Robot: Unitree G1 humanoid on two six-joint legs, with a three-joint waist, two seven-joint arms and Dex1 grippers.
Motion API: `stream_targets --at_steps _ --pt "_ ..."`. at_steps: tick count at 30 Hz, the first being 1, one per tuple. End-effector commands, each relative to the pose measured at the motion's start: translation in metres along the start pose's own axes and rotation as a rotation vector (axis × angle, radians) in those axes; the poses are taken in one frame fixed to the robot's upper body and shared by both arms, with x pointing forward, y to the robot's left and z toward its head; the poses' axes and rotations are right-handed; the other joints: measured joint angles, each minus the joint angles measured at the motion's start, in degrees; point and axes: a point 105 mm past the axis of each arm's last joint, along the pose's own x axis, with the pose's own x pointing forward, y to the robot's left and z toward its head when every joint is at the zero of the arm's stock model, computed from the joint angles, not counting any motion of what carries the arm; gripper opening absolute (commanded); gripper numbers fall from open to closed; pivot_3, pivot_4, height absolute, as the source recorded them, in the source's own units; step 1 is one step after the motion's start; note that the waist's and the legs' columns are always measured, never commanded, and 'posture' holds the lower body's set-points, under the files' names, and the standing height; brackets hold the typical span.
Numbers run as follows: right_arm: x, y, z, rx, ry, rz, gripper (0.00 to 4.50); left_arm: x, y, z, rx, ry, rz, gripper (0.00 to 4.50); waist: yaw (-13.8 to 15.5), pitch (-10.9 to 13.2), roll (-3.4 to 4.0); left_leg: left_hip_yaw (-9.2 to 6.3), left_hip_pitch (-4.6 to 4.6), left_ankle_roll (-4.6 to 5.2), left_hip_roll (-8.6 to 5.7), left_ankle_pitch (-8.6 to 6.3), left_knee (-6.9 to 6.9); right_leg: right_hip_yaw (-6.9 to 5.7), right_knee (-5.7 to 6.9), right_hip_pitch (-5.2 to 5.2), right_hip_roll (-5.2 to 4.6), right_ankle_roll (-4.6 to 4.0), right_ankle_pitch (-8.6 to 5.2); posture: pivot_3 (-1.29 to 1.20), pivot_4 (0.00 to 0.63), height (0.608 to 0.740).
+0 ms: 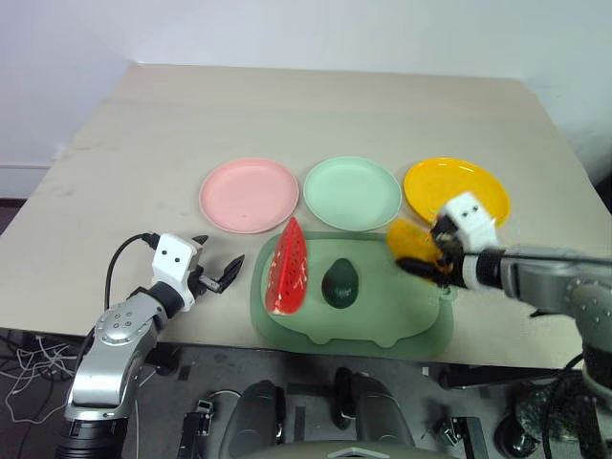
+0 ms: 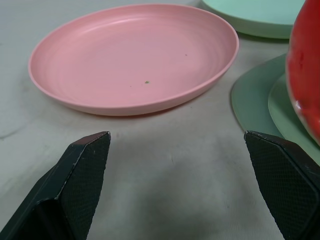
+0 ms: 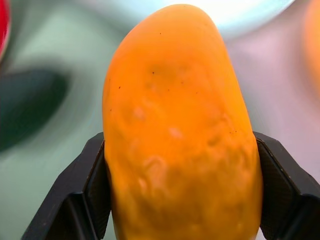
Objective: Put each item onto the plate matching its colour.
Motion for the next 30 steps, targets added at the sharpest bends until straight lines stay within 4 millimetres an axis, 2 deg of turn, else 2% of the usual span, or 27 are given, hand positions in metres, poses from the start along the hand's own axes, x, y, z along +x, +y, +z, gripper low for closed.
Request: stream_targets --at_steps 1,3,7,9,12,14,16,18,23,25,28,30 --pt "0.007 -0.051 0.017 -0.034 -0.049 -0.189 3.22 -0.002 0.001 0.017 0.026 -0.059 0.012 4.5 -0.1 0.0 -0.01 -0.01 -0.01 0.0 -0.01 0.0 0.0 -0.01 -0.01 0.01 0.0 0.0 0.0 0.0 0.15 0.74" --pt "0.016 -0.074 0.019 -0.031 -0.052 -0.252 3.22 -0.001 0.0 0.018 0.031 -0.063 0.014 4.5 -0.2 0.0 -0.01 0.03 -0.02 0.01 -0.05 0.0 0.01 0.0 -0.03 0.01 -0.02 0.0 0.0 0.0 0.15 0.74" --pt "0.041 -0.104 0.013 -0.052 -0.032 -0.309 3.22 -0.001 0.004 0.022 0.037 -0.073 0.032 4.5 -0.9 0.0 0.0 0.04 -0.06 0.03 -0.08 -0.01 0.0 -0.01 -0.04 -0.01 -0.01 0.02 0.01 0.0 0.15 0.74" --pt "0.049 -0.113 0.009 -0.065 -0.018 -0.326 3.22 -0.001 0.004 0.022 0.04 -0.076 0.039 4.5 -1.2 0.0 0.0 0.06 -0.04 0.03 -0.08 -0.01 0.0 -0.01 -0.03 0.0 0.0 0.02 0.02 0.0 0.15 0.74" --pt "0.057 -0.115 0.011 -0.078 -0.023 -0.303 3.22 -0.003 0.004 0.024 0.04 -0.082 0.055 4.5 -1.3 0.0 0.02 0.07 -0.05 0.02 -0.06 0.0 -0.04 -0.01 0.0 -0.05 0.0 0.02 0.02 0.0 0.15 0.74" --pt "0.059 -0.116 0.012 -0.105 -0.03 -0.3 3.96 -0.005 0.003 0.024 0.036 -0.084 0.065 4.5 -1.4 0.0 0.03 0.08 -0.05 0.02 -0.03 0.0 -0.04 -0.01 0.01 -0.06 0.0 0.02 0.03 0.0 0.15 0.74" --pt "0.058 -0.117 0.014 -0.182 -0.036 -0.309 4.49 -0.008 0.002 0.023 0.037 -0.079 0.071 4.5 -1.4 0.0 0.03 0.08 -0.05 0.02 0.0 0.0 -0.04 0.0 0.01 -0.06 -0.03 0.03 0.03 0.0 0.15 0.74" --pt "0.054 -0.115 0.021 -0.296 -0.051 -0.325 4.49 -0.01 0.003 0.021 0.042 -0.072 0.075 4.5 -1.3 0.0 0.03 0.08 -0.05 0.02 0.01 0.0 -0.04 0.0 0.01 -0.05 -0.03 0.03 0.03 0.0 0.15 0.74" --pt "0.025 -0.095 0.05 -0.541 -0.204 -0.283 4.49 -0.013 0.007 0.021 0.05 -0.061 0.08 4.5 -1.0 0.0 0.04 0.03 -0.07 0.02 0.02 0.0 -0.04 -0.03 0.01 -0.06 -0.04 0.03 0.02 0.0 0.15 0.74" --pt "0.01 -0.075 0.061 -0.566 -0.288 -0.174 4.49 -0.013 0.008 0.021 0.058 -0.056 0.072 4.5 -1.0 0.0 0.04 0.05 -0.06 0.02 0.02 0.0 -0.03 -0.02 0.01 -0.06 -0.05 0.03 0.03 0.0 0.15 0.74" --pt "-0.01 -0.032 0.063 -0.454 -0.368 0.111 4.49 -0.011 0.009 0.022 0.066 -0.052 0.055 4.5 -1.0 0.0 0.04 0.02 -0.05 0.02 0.03 0.0 -0.04 -0.04 0.01 -0.05 -0.03 0.03 0.03 0.0 0.15 0.74" --pt "-0.018 0.001 0.052 -0.317 -0.358 0.336 4.49 -0.008 0.009 0.023 0.073 -0.051 0.041 4.5 -1.0 0.0 0.02 0.0 0.0 0.02 0.06 0.0 -0.04 -0.06 0.01 0.0 -0.02 0.03 0.03 0.0 0.15 0.74"
